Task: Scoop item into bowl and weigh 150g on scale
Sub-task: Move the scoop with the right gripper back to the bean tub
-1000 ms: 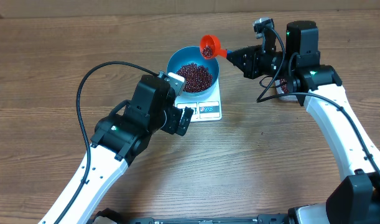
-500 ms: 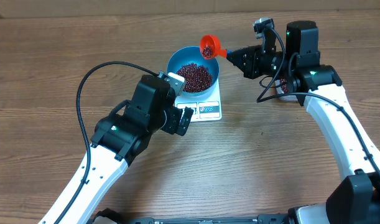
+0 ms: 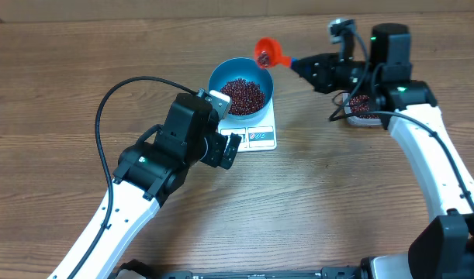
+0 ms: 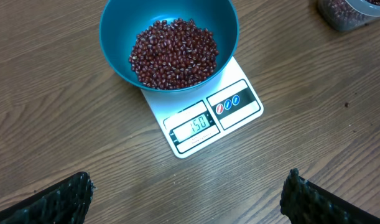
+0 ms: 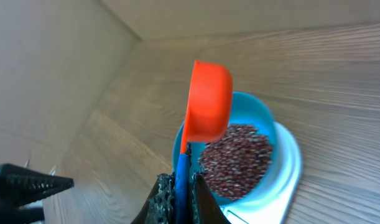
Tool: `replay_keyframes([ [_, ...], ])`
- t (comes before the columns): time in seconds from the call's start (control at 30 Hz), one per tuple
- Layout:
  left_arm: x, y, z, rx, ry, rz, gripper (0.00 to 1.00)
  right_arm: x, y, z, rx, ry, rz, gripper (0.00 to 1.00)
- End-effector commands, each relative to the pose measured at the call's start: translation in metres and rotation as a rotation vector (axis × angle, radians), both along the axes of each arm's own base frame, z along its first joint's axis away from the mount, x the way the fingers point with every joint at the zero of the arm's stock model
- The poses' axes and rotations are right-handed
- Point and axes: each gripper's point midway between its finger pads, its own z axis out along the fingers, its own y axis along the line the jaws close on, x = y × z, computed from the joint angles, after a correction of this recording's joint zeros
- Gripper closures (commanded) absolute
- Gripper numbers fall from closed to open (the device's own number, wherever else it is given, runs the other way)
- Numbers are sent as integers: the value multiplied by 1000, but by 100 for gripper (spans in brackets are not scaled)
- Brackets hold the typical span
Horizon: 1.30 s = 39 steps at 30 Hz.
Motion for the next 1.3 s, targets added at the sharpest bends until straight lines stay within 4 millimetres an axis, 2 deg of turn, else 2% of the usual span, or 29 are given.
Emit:
replay_keyframes([
  [0.0, -1, -1, -4, -1, 14, -9, 0, 5, -24, 13, 39, -10, -34, 96],
  [0.23, -1, -1, -4, -1, 14, -9, 0, 7, -97, 4, 61, 73, -192, 96],
  [0.47, -1, -1, -4, -1, 14, -9, 0, -6, -171, 2, 57, 112, -361, 96],
  [0.53, -1, -1, -4, -1, 14, -9, 0, -11, -185, 4, 43, 102, -386, 96],
  [0.67, -1, -1, -4, -1, 14, -9, 0, -23, -202, 8, -21, 51, -392, 96],
  [0.77, -1, -1, -4, -1, 14, -9, 0, -29, -206, 9, -89, 4, -373, 96],
  [1.03, -1, -1, -4, -1, 14, -9, 0, -36, -235, -12, -363, -3, -434, 96],
  [1.27, -1, -1, -4, -1, 14, -9, 0, -46, -241, -25, -549, -21, -359, 96],
])
